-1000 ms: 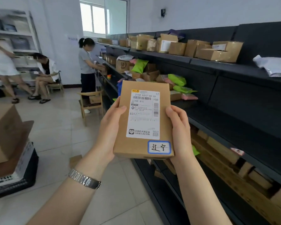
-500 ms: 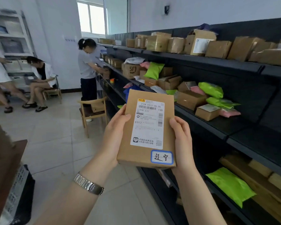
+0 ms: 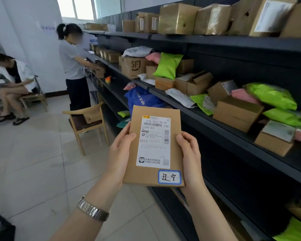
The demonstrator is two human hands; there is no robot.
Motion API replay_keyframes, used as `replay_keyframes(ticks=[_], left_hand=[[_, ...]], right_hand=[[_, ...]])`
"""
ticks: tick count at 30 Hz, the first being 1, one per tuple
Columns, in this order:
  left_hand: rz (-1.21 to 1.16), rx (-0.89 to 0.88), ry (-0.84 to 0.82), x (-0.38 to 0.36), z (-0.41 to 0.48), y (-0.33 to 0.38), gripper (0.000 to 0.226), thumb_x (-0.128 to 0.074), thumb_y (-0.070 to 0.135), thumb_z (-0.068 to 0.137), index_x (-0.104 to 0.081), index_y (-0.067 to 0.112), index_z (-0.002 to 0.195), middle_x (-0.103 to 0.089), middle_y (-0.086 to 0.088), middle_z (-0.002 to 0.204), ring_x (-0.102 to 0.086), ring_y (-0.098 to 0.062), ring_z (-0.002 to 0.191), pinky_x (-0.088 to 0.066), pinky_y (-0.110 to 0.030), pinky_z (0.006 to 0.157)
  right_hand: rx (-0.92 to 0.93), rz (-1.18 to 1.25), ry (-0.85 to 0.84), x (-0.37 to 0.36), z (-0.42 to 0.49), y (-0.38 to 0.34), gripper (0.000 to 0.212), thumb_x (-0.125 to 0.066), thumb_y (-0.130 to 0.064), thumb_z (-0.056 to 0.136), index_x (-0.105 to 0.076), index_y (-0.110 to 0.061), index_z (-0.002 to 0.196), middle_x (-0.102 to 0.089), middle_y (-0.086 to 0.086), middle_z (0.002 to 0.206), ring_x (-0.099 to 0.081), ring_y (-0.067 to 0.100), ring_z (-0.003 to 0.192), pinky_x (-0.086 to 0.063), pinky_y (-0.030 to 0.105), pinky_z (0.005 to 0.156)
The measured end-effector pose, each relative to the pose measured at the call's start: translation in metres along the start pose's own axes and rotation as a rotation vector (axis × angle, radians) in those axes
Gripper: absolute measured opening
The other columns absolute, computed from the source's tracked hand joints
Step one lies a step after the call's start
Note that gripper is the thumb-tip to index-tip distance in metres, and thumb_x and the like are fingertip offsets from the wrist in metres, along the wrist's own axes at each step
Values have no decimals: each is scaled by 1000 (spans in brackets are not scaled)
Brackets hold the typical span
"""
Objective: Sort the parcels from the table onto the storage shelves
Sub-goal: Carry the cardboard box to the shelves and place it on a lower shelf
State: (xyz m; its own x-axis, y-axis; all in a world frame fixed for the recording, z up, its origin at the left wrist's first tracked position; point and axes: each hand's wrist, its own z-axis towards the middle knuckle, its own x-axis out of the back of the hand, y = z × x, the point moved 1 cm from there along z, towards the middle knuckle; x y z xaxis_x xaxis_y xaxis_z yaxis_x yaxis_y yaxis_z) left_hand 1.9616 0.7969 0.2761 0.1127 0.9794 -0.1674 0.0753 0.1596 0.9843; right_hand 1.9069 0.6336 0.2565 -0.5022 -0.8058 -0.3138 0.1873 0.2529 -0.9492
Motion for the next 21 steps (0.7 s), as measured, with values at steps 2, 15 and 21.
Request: replay_keyframes(ticks=[2,15,21], left_hand=[[46,14,-7,-10,35,-3,36,-52,33,99,-63,66,106,-81,15,107,-76,-14,99,-56,-48,97],[106,220,-386,-89,271,-79,44,-59,37,76,-68,60,113,-82,11,102,-78,-15,91,-58,-46,90],[232,259,-619,-103,370,-118,48,-53,21,97,-66,67,102,-80,18,103,-76,-6,90,-56,-35,81]], right_hand=[[-9,6,46,-6,32,5,16,-66,-31,95,-65,-32,111,-77,-4,100,-75,14,86,-60,32,69],[1,25,463,6,208,87,13,-65,-28,96,-68,-40,100,-71,4,118,-70,29,106,-58,50,90],[51,27,710,-19,259,136,19,-71,-42,81,-69,-45,99,-75,-13,107,-72,19,103,-58,43,86]])
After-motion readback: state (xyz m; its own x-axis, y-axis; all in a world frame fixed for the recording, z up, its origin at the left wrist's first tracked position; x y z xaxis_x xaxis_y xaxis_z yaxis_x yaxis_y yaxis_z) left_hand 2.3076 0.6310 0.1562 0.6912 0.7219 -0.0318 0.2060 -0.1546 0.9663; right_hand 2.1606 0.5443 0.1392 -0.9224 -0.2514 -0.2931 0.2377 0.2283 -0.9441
